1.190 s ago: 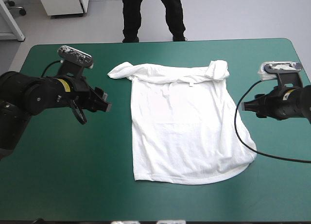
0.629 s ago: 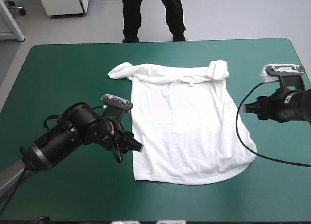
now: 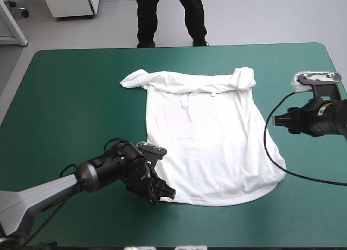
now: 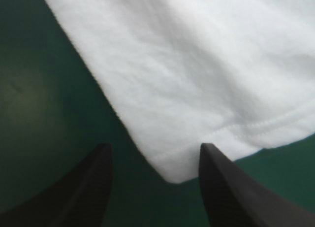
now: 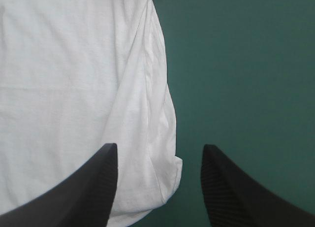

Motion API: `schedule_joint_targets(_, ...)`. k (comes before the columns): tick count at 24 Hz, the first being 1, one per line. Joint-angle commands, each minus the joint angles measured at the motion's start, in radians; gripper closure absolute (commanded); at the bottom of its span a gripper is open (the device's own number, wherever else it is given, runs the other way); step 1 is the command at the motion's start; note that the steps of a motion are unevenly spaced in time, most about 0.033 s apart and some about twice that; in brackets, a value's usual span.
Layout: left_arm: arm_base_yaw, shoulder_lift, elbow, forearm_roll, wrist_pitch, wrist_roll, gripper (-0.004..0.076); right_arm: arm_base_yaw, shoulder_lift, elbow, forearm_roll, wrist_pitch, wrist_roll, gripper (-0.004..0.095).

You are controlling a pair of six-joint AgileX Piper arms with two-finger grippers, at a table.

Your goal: Fold the cloth

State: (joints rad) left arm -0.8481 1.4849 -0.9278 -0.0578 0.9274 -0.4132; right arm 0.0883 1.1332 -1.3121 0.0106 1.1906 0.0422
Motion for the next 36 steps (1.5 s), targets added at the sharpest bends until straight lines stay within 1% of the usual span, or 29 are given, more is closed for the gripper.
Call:
schedule_joint_targets(1,-0.020,0.018,-0.011,-0.033,-0.042,-0.005,0.0337,-0.007,-0.017,-0.022,-0.011,-0.043,0.000,0.0422)
schedule_joint_targets(6,-0.027,0.088,-0.007,-0.062,-0.083,-0.009,0.0350,-0.007,-0.017,-0.019,-0.011,-0.041,0.000,0.0422)
schedule_joint_targets(8,-0.027,0.122,-0.007,-0.088,-0.090,-0.009,0.0470,-0.007,-0.017,-0.013,-0.005,-0.015,0.000,0.0422)
schedule_joint_targets(10,-0.027,0.136,-0.007,-0.084,-0.095,-0.009,0.0638,-0.007,-0.017,0.014,0.001,-0.008,0.003,0.0418)
schedule_joint_targets(11,-0.027,0.139,-0.007,-0.084,-0.101,-0.007,0.0709,-0.007,-0.017,0.028,0.000,-0.006,0.005,0.0411)
schedule_joint_targets(12,-0.027,0.141,-0.007,-0.081,-0.103,0.003,0.0727,-0.007,-0.017,0.045,0.000,-0.006,0.005,0.0406)
schedule_joint_targets(16,-0.027,0.141,-0.007,-0.082,-0.104,0.003,0.0733,-0.007,-0.017,0.153,0.000,-0.036,0.028,0.0406)
schedule_joint_targets(19,-0.027,0.141,-0.007,-0.082,-0.101,0.021,0.0733,-0.007,-0.003,0.303,-0.024,-0.143,0.106,0.0408)
schedule_joint_targets(21,-0.027,0.141,-0.007,-0.082,-0.098,0.025,0.0733,-0.007,0.042,0.359,-0.028,-0.182,0.119,0.0408)
schedule_joint_targets(25,-0.027,0.139,-0.007,-0.084,-0.092,0.045,0.0733,-0.007,0.164,0.366,-0.005,-0.214,0.122,0.0407)
schedule_joint_targets(31,-0.027,0.139,-0.007,-0.084,-0.083,0.047,0.0733,-0.007,0.293,0.400,-0.011,-0.267,0.132,0.0409)
schedule_joint_targets(33,-0.027,0.139,-0.007,-0.084,-0.085,0.047,0.0733,-0.007,0.326,0.419,-0.005,-0.293,0.145,0.0409)
schedule_joint_targets(36,-0.027,0.139,-0.007,-0.084,-0.085,0.047,0.0733,-0.007,0.353,0.440,0.004,-0.303,0.145,0.0409)
